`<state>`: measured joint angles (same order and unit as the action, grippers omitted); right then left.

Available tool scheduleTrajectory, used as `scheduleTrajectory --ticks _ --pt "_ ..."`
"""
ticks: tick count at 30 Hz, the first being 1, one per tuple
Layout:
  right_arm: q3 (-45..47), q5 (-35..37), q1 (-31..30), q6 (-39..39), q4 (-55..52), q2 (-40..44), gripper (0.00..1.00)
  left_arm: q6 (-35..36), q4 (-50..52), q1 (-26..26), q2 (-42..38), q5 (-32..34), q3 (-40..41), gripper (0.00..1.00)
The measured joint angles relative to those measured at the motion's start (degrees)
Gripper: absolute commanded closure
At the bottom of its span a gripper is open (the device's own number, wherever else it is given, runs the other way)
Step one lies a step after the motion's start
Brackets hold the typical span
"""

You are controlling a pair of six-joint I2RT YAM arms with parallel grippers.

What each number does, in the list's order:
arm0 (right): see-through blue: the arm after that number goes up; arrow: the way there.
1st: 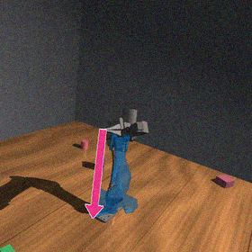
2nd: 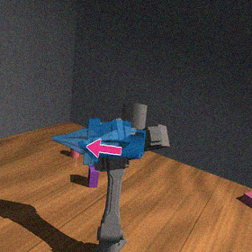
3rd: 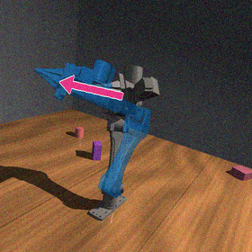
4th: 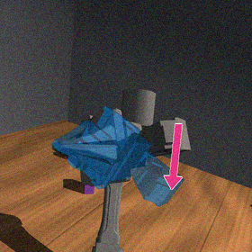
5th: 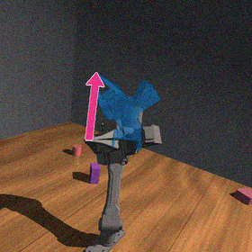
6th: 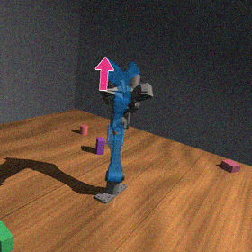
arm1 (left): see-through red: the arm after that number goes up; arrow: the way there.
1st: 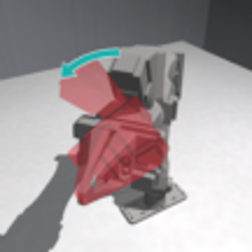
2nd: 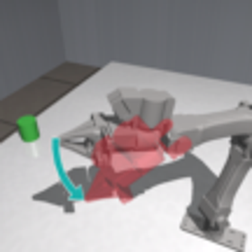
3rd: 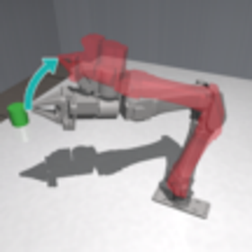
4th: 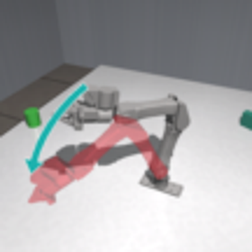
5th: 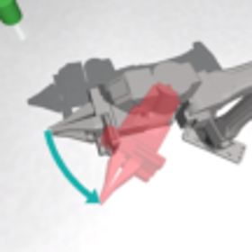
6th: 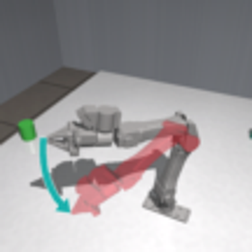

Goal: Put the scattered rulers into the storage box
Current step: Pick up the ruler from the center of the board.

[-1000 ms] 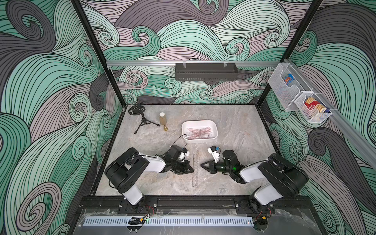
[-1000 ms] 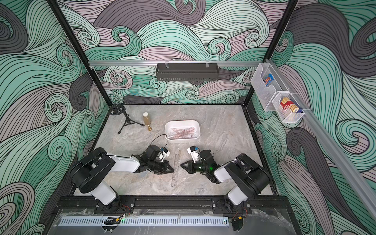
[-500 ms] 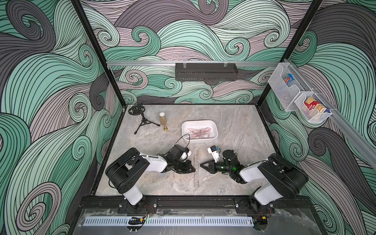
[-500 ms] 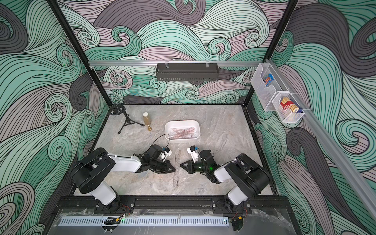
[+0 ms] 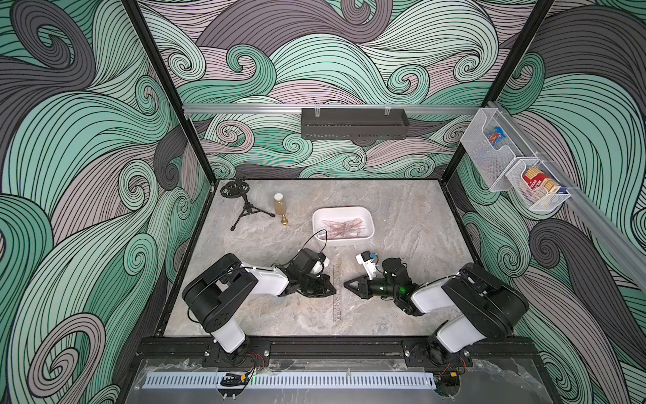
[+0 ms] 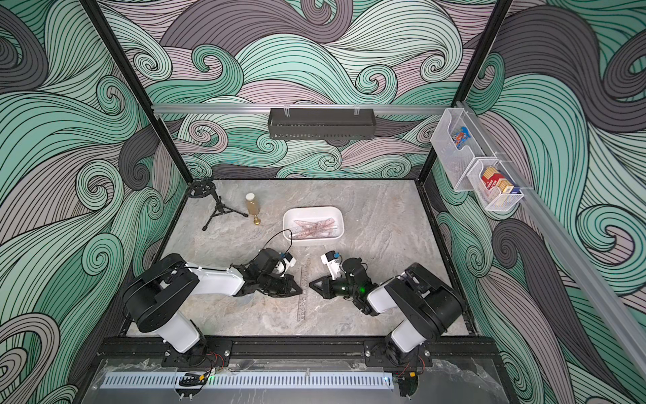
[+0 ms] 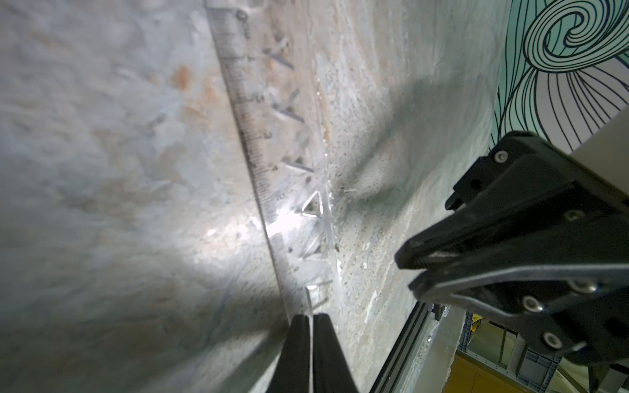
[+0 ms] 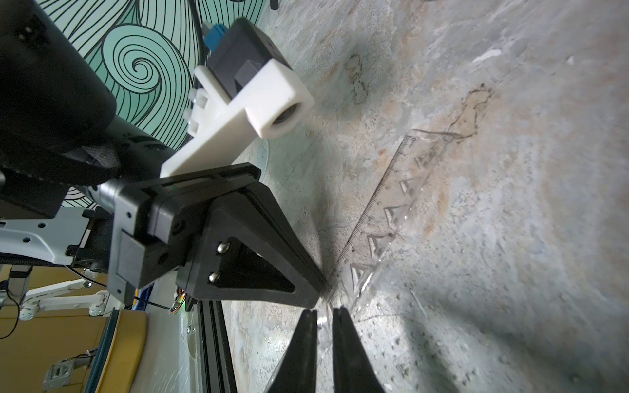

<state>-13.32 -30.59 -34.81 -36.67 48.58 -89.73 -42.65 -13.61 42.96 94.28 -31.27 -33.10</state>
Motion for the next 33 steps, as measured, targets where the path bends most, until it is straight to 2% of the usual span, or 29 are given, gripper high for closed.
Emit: scheduleTrajectory --ticks 3,6,9,14,24,33 --pt "-0.02 0.0 0.0 -0.04 -0.46 0.0 0.78 0.0 -0.09 0.0 0.04 0.02 0.0 0.89" --pt "-0.37 0.0 -0.2 -0.09 -1.86 -0.13 0.68 0.0 -0.59 0.0 0.37 -0.09 0.0 0.89" --pt "-1.14 0.2 -0.37 -0.42 -4.15 -0.2 0.66 0.0 -1.05 0.0 0.57 -0.22 0.0 0.9" --pt "-4.15 0.31 -0.66 -1.4 -8.94 -2.58 0.66 0.0 -1.53 -0.02 0.59 -0.24 0.31 0.9" --pt "-7.52 -1.27 -1.22 -4.74 -10.6 -5.25 0.66 0.0 -4.5 -0.26 1.53 -0.98 1.09 0.91" --pt "-7.65 -4.72 -1.27 -8.72 -7.69 -8.13 0.76 0.11 -6.14 -1.29 2.05 -2.69 2.01 0.93"
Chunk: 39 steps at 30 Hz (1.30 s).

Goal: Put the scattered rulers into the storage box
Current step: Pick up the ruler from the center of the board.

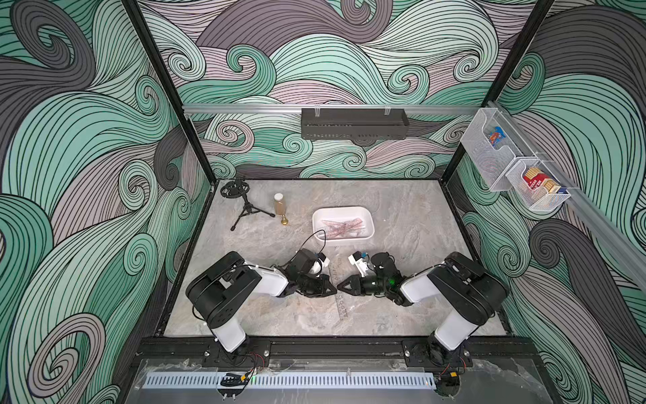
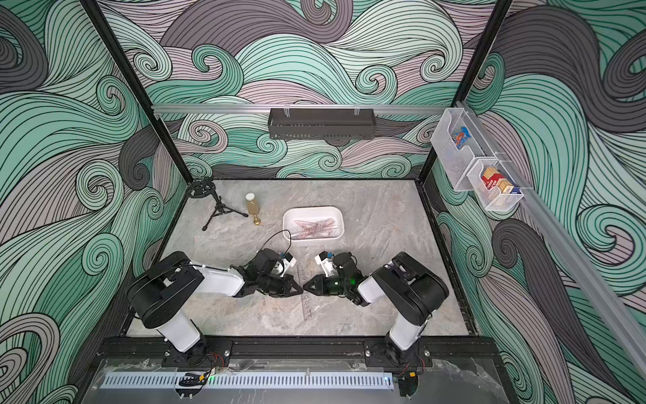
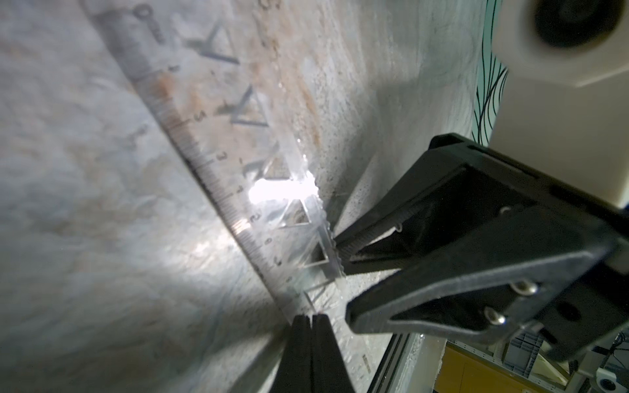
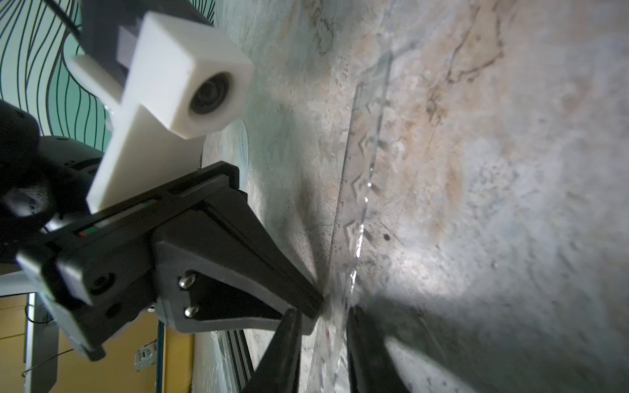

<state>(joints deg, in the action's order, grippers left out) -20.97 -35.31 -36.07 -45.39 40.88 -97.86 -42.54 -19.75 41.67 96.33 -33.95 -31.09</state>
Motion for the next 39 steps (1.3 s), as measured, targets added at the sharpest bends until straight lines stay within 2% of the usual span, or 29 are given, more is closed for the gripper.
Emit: scheduleTrajectory --ticks 8,11,12,15,20,22,25,30,33,35,39 --pt "0.02 -1.42 -0.26 -1.44 0.44 -1.66 0.94 -0.02 -0.85 -0.44 0.2 -0.57 0.26 0.94" --pt "-0.22 -1.73 -0.17 -0.9 -0.04 -1.64 1.0 0.07 0.74 -0.81 -1.09 0.09 0.39 0.89" --pt "-0.39 -1.86 -0.07 -0.81 -0.46 -1.53 1.0 0.11 1.68 -1.14 -1.97 0.55 0.59 0.85" --pt "-0.55 -2.03 0.44 -0.72 -1.66 0.63 1.0 0.07 4.81 -2.86 -6.34 1.33 1.31 0.66" --pt "0.04 -0.52 3.23 -6.21 2.08 11.8 1.0 -0.92 5.88 -6.82 -16.17 -0.52 1.4 0.35" --pt "0.02 2.49 4.17 -9.03 5.03 17.94 1.0 -2.97 2.43 -8.31 -19.39 -3.61 1.81 0.27" --pt "-0.94 7.39 4.87 -11.72 7.82 24.26 1.0 -7.3 -5.66 -9.25 -20.92 -8.98 3.04 0.22" --pt "-3.43 13.05 4.87 -14.49 11.28 26.67 1.0 -15.76 -21.49 -9.29 -19.82 -16.26 4.22 0.21" --pt "-3.5 15.1 4.85 -15.82 12.28 26.62 1.0 -21.4 -32.26 -9.27 -17.46 -19.08 4.61 0.25" --pt "-3.5 16.02 4.81 -16.37 12.55 26.62 1.0 -24.7 -38.77 -9.03 -15.85 -20.37 5.29 0.3" --pt "-3.52 17.7 4.31 -16.74 12.57 26.69 1.0 -30.42 -48.78 -8.0 -11.58 -21.81 5.97 0.49"
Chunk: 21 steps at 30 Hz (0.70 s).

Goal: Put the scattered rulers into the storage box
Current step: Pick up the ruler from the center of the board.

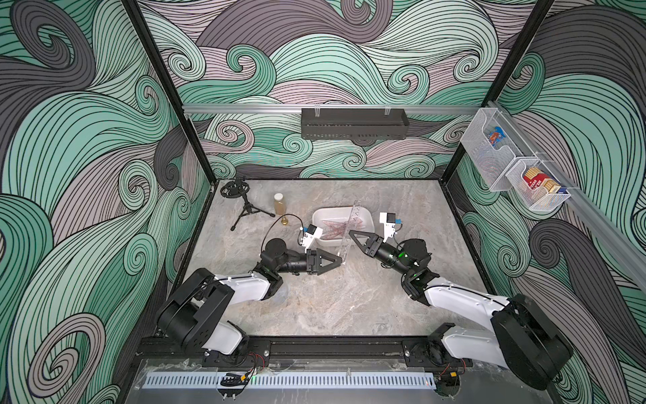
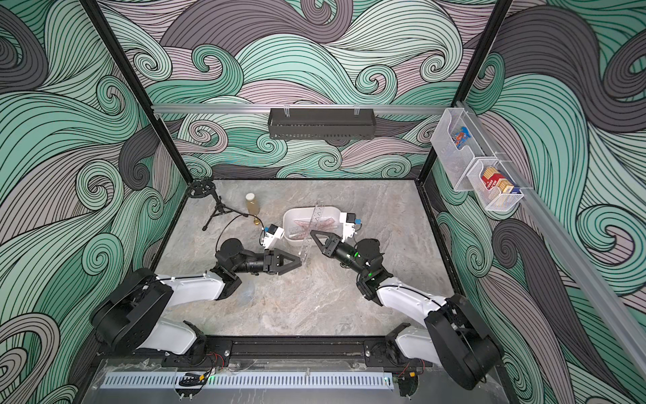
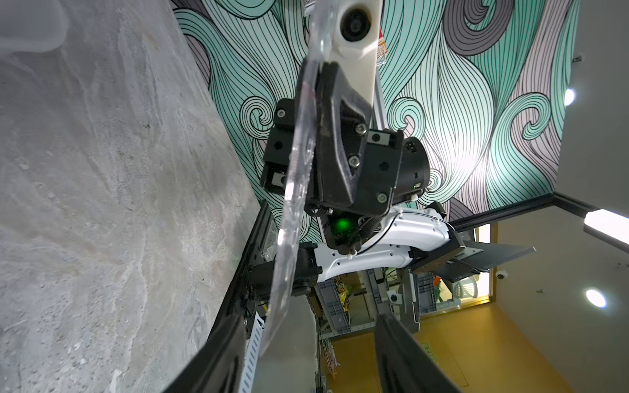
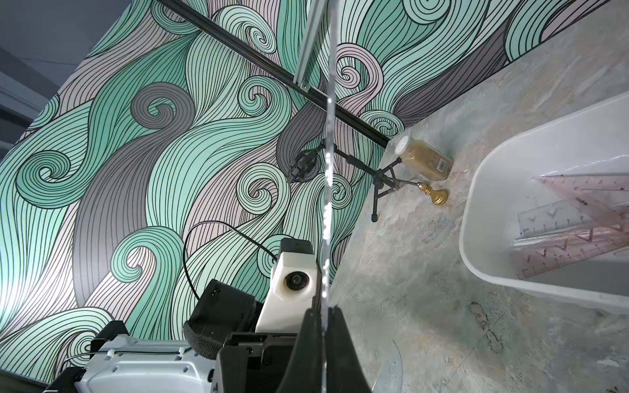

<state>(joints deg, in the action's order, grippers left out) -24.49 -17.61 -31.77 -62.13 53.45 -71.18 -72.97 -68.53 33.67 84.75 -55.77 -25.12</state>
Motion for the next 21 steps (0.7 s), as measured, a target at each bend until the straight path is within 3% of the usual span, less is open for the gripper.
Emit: scheduleTrajectory --ticks 6,10,15,21 --pt "0.02 0.59 -0.87 -0.26 0.52 0.0 1.0 -6.05 -10.25 0.74 4.72 -1.09 0.09 0.72" --pt "0.02 0.52 -1.18 -0.48 1.03 0.0 1.0 -5.86 -10.64 0.74 5.01 -1.18 0.0 0.86" --pt "0.02 0.63 -1.18 -0.68 0.96 0.0 1.0 1.03 -0.13 0.74 2.16 -1.05 -1.86 1.0" --pt "0.02 0.66 -0.9 -0.04 0.92 0.42 0.89 8.63 11.19 0.74 -0.87 -0.83 -4.11 1.0"
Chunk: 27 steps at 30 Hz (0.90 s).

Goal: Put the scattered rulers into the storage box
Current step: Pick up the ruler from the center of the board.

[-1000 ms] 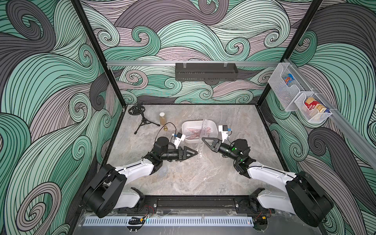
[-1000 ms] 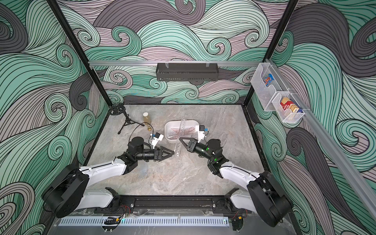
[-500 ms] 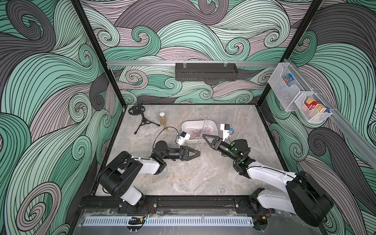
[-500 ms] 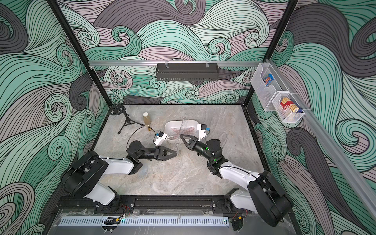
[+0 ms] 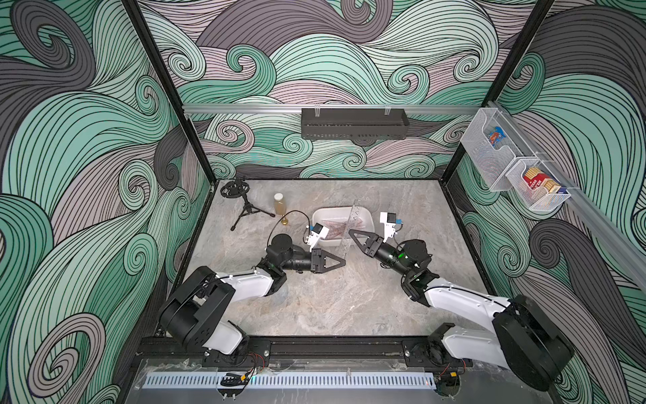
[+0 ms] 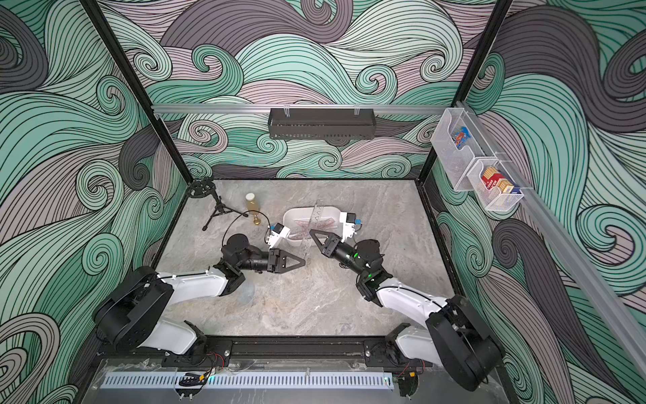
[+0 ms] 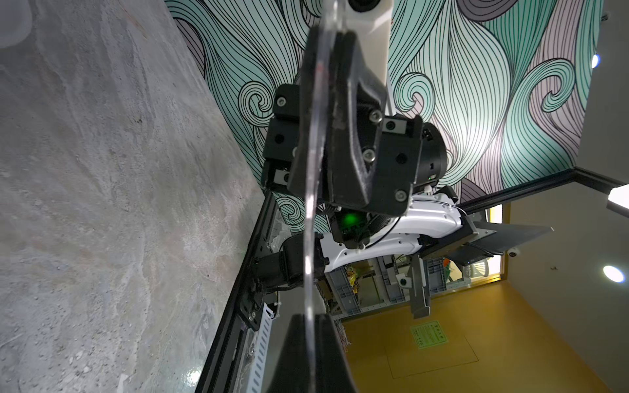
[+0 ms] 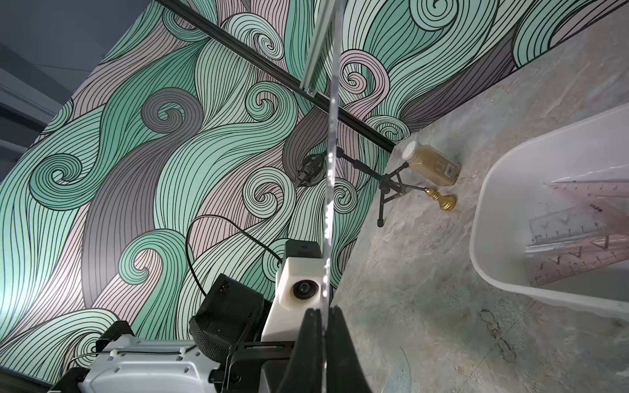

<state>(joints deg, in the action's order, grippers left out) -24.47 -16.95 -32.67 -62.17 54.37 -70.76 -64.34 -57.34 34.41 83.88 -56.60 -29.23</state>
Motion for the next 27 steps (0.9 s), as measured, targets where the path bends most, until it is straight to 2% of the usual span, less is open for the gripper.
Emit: scheduleTrajectory --ticks 3,7,17,21,24,27 --pt "-0.02 -1.42 0.7 0.59 -0.24 -0.28 0.8 2.19 2.78 0.0 -0.28 0.11 0.0 1.0" --pt "-1.68 -4.44 2.71 1.75 -1.09 -1.66 0.74 4.46 6.6 0.0 -1.42 0.52 0.0 1.0" --pt "-9.31 -9.44 8.74 4.61 -3.1 -4.26 0.7 7.89 12.92 -0.02 -6.16 0.66 0.72 1.0" --pt "-11.69 -10.88 10.56 5.66 -4.11 -5.53 0.72 8.48 14.38 -0.02 -6.54 0.63 1.38 1.0" --pt "-12.92 -11.82 11.32 6.16 -4.33 -6.19 0.79 8.76 15.04 -0.02 -6.56 0.63 1.42 1.0" --pt "-13.14 -12.39 11.8 6.51 -4.57 -6.21 0.92 9.09 15.78 -0.02 -7.06 0.61 1.7 1.0"
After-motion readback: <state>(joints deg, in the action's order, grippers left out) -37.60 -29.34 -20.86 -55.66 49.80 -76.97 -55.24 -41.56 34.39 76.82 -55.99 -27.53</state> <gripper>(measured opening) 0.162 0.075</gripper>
